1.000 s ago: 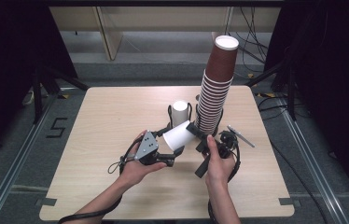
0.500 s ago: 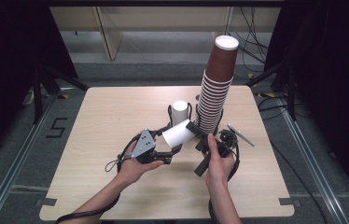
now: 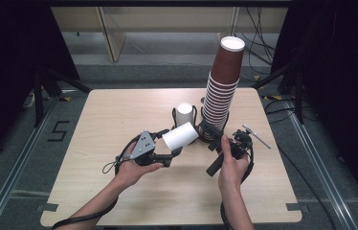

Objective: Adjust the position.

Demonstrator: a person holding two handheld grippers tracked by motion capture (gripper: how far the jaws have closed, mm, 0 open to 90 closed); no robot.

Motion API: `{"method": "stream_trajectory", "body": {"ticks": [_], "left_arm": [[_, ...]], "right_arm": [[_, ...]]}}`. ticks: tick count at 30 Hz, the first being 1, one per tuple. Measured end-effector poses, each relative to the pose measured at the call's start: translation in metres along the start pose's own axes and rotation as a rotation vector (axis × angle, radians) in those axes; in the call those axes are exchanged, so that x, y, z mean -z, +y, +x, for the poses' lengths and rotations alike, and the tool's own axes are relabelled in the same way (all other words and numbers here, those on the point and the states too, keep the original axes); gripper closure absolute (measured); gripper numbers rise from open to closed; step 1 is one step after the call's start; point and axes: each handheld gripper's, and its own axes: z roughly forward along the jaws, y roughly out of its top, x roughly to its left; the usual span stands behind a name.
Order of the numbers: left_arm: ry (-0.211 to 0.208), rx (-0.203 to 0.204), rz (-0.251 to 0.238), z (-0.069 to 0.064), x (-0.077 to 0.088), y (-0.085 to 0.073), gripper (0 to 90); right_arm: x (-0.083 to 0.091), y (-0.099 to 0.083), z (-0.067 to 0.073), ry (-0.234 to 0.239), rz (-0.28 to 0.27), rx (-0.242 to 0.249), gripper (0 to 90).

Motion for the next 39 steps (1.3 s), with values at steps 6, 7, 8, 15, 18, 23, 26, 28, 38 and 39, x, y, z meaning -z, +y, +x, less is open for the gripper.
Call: {"method": "stream_trajectory", "body": {"ticks": [6,7,8,15,18,23,26,28,38,39], "left_arm": [[-0.024,-0.013,0.056,0.013,0.01,0.006,22.7],[-0.029,-0.024,0.063,0.016,0.012,0.007,22.7],[-0.034,-0.028,0.077,0.017,0.013,0.009,22.7],[-0.068,-0.078,0.145,0.03,0.026,0.022,22.6],[-0.061,-0.081,0.142,0.034,0.031,0.027,22.6],[-0.056,-0.069,0.135,0.037,0.035,0.028,22.6],[-0.061,-0.067,0.148,0.039,0.035,0.028,22.6],[-0.074,-0.081,0.168,0.041,0.035,0.03,22.6],[-0.145,-0.148,0.302,0.045,0.035,0.042,22.9],[-0.156,-0.155,0.318,0.046,0.035,0.044,22.9]], "right_arm": [[0.005,0.017,0.001,-0.088,0.032,0.287,29.9],[0.005,0.017,0.001,-0.088,0.032,0.287,29.9],[0.004,0.02,0.0,-0.079,0.028,0.338,30.4],[-0.001,0.029,0.0,-0.123,0.136,0.546,30.9],[-0.007,0.033,0.004,-0.127,0.176,0.631,31.0],[-0.022,0.049,0.019,-0.104,0.206,0.722,31.0],[-0.025,0.051,0.019,-0.091,0.23,0.761,31.1],[-0.024,0.05,0.018,-0.092,0.272,0.804,31.5],[-0.009,0.022,0.005,-0.064,0.441,0.89,32.5],[-0.009,0.022,0.005,-0.064,0.441,0.89,32.5]]}}
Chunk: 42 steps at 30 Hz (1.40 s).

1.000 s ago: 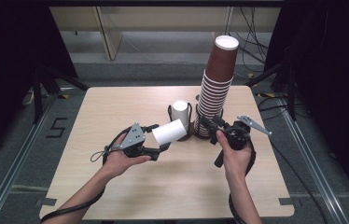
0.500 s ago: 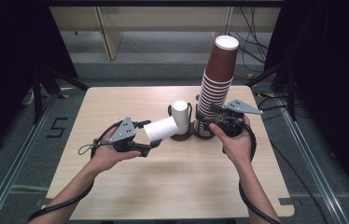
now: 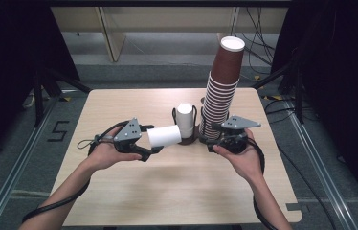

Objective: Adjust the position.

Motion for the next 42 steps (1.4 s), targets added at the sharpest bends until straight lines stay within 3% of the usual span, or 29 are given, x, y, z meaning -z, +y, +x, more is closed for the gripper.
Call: {"method": "stream_trajectory", "body": {"ticks": [3,6,7,9,12,14,15,18,19,21,23,27,28,29,30,31,34,35,36,38,39,42], "left_arm": [[-0.03,-0.021,0.044,0.003,0.001,0.004,23.1],[-0.053,-0.031,0.075,0.004,0.001,0.006,23.4],[-0.063,-0.041,0.104,0.006,0.001,0.008,23.5],[-0.07,-0.042,0.115,0.006,0.0,0.009,23.6],[-0.102,-0.069,0.168,0.007,-0.001,0.013,23.8],[-0.114,-0.095,0.199,0.007,-0.003,0.017,23.9],[-0.117,-0.109,0.215,0.006,-0.004,0.019,24.0],[-0.139,-0.176,0.29,0.007,-0.006,0.026,24.2],[-0.141,-0.163,0.286,0.006,-0.008,0.027,24.2],[-0.158,-0.2,0.339,0.006,-0.009,0.03,24.2],[-0.163,-0.216,0.371,0.007,-0.011,0.032,24.2],[-0.167,-0.252,0.438,0.007,-0.014,0.035,24.2],[-0.166,-0.24,0.441,0.006,-0.015,0.035,24.2],[-0.175,-0.265,0.47,0.007,-0.015,0.037,24.2],[-0.179,-0.245,0.474,0.005,-0.016,0.036,24.2],[-0.195,-0.262,0.513,0.005,-0.018,0.038,24.2],[-0.209,-0.274,0.556,0.004,-0.02,0.04,24.3],[-0.222,-0.281,0.59,0.003,-0.022,0.041,24.3],[-0.234,-0.297,0.616,0.004,-0.023,0.043,24.3],[-0.24,-0.3,0.63,0.003,-0.024,0.043,24.3],[-0.248,-0.319,0.666,0.003,-0.026,0.045,24.3],[-0.255,-0.324,0.69,0.001,-0.029,0.046,24.4]], "right_arm": [[-0.003,-0.011,0.005,0.029,0.06,0.028,32.4],[-0.004,-0.015,0.008,0.042,0.091,0.012,32.4],[-0.006,-0.018,0.006,0.062,0.108,0.057,32.4],[-0.007,-0.019,0.007,0.068,0.117,0.051,32.4],[-0.008,-0.022,0.011,0.091,0.172,0.089,32.3],[-0.009,-0.022,0.012,0.093,0.18,0.09,32.3],[-0.01,-0.022,0.012,0.095,0.185,0.121,32.3],[-0.012,-0.022,0.014,0.108,0.204,0.136,32.2],[-0.013,-0.022,0.015,0.116,0.213,0.138,32.3],[-0.013,-0.022,0.015,0.115,0.21,0.143,32.3],[-0.013,-0.022,0.018,0.121,0.231,0.128,32.3],[-0.014,-0.022,0.019,0.135,0.233,0.147,32.3],[-0.014,-0.021,0.018,0.132,0.233,0.171,32.4],[-0.015,-0.022,0.021,0.132,0.231,0.15,32.4],[-0.014,-0.022,0.021,0.134,0.245,0.155,32.4],[-0.015,-0.022,0.024,0.139,0.248,0.161,32.5],[-0.016,-0.022,0.026,0.143,0.248,0.178,32.5],[-0.019,-0.021,0.027,0.154,0.243,0.22,32.5],[-0.018,-0.021,0.03,0.162,0.257,0.197,32.5],[-0.02,-0.021,0.033,0.166,0.26,0.217,32.6],[-0.021,-0.02,0.033,0.169,0.257,0.245,32.6],[-0.024,-0.02,0.037,0.19,0.249,0.259,32.6]]}}
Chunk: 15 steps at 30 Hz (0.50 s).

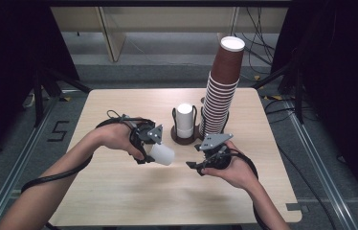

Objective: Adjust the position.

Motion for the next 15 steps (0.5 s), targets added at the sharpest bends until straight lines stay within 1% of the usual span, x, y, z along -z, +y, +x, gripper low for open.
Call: {"method": "stream_trajectory", "body": {"ticks": [2,4,5,6,7,8,9,11,12,13,15], "left_arm": [[-0.006,-0.017,0.03,0.0,0.0,0.003,24.4],[-0.016,-0.034,0.059,-0.001,-0.001,0.007,24.5],[-0.019,-0.046,0.072,-0.001,-0.001,0.009,24.5],[-0.023,-0.049,0.078,-0.001,-0.001,0.01,24.5],[-0.032,-0.054,0.093,-0.001,-0.001,0.011,24.5],[-0.032,-0.065,0.106,-0.001,-0.002,0.014,24.5],[-0.032,-0.065,0.106,-0.001,-0.002,0.014,24.5],[-0.04,-0.083,0.128,-0.001,-0.004,0.016,24.5],[-0.04,-0.083,0.128,-0.001,-0.004,0.016,24.5],[-0.042,-0.089,0.135,-0.001,-0.005,0.017,24.5],[-0.049,-0.108,0.149,-0.002,-0.007,0.019,24.5]], "right_arm": [[0.0,0.001,0.002,0.007,0.004,-0.009,32.6],[-0.002,0.002,0.004,0.012,0.004,0.01,32.5],[-0.004,0.003,0.004,0.02,-0.001,0.032,32.4],[-0.005,0.004,0.005,0.017,-0.002,0.046,32.3],[-0.007,0.004,0.005,0.024,-0.007,0.066,32.3],[-0.008,0.005,0.008,0.027,0.002,0.037,32.0],[-0.008,0.005,0.008,0.027,0.002,0.037,32.0],[-0.011,0.006,0.01,0.034,-0.001,0.048,31.7],[-0.011,0.006,0.01,0.034,-0.001,0.048,31.7],[-0.013,0.007,0.01,0.037,-0.019,0.074,31.5],[-0.015,0.008,0.011,0.041,-0.02,0.085,31.4]]}}
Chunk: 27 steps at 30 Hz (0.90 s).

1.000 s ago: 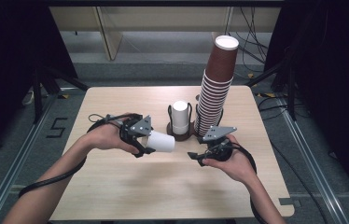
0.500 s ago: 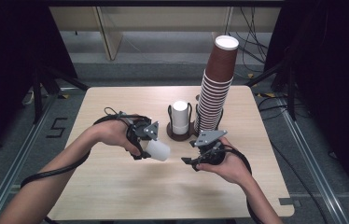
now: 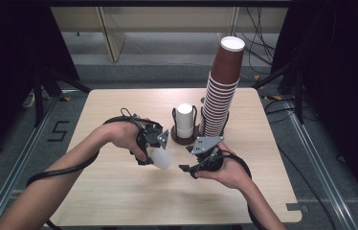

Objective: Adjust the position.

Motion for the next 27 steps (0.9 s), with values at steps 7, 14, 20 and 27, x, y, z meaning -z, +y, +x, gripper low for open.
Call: {"method": "stream_trajectory", "body": {"ticks": [7,14,20,27], "left_arm": [[0.006,-0.044,0.031,-0.001,0.001,0.007,24.5],[0.008,-0.049,0.039,0.001,0.002,0.01,24.5],[0.01,-0.053,0.04,0.001,0.002,0.012,24.5],[0.01,-0.059,0.035,0.002,0.002,0.014,24.5]], "right_arm": [[-0.011,0.008,0.004,0.021,-0.009,0.034,31.4],[-0.02,0.012,0.008,0.026,-0.025,0.02,31.6],[-0.026,0.017,0.008,0.028,-0.044,0.069,32.0],[-0.034,0.02,0.011,0.042,-0.038,0.064,32.0]]}}
